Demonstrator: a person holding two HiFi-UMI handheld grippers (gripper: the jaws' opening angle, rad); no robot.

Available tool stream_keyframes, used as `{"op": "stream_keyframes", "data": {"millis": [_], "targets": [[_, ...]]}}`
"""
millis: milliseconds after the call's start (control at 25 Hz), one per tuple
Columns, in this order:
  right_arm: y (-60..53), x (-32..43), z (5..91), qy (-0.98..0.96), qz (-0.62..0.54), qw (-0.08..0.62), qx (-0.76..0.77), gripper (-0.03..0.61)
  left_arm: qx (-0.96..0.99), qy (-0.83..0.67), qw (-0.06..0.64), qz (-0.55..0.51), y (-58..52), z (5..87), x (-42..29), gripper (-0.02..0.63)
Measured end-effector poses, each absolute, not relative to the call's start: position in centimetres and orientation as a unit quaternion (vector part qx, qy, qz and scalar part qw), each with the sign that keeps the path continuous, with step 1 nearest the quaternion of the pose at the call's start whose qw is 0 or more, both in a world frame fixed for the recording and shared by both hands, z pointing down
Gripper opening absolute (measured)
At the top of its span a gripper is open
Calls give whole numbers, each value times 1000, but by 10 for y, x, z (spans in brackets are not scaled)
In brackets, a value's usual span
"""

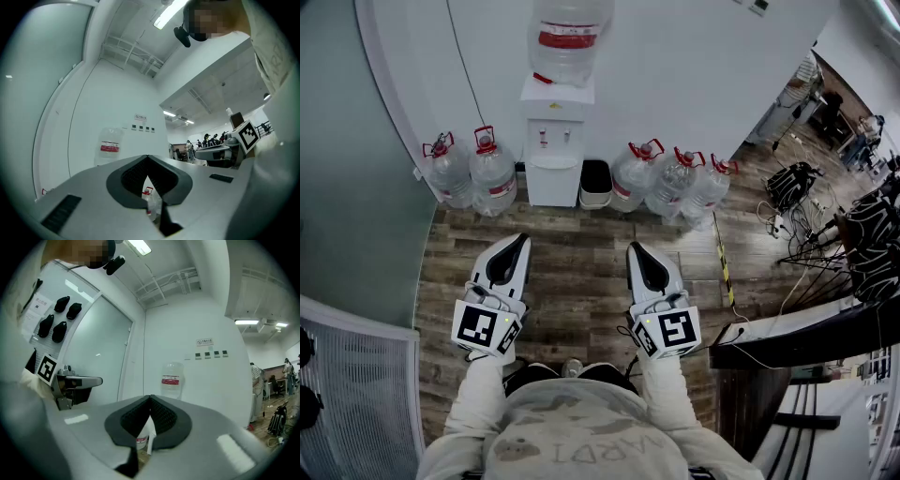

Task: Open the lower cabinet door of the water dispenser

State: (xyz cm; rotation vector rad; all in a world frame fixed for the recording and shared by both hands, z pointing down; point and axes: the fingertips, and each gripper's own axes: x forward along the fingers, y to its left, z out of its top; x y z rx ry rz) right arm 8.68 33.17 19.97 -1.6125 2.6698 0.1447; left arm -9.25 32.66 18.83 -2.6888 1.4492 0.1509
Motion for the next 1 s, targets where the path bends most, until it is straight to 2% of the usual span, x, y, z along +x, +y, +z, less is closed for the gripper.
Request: {"op": "stream_keyframes", "data": {"millis": [1000], "targets": [[322, 112, 209, 874, 36, 22, -484, 9, -874, 481, 49, 36, 323, 190, -54, 2]]}}
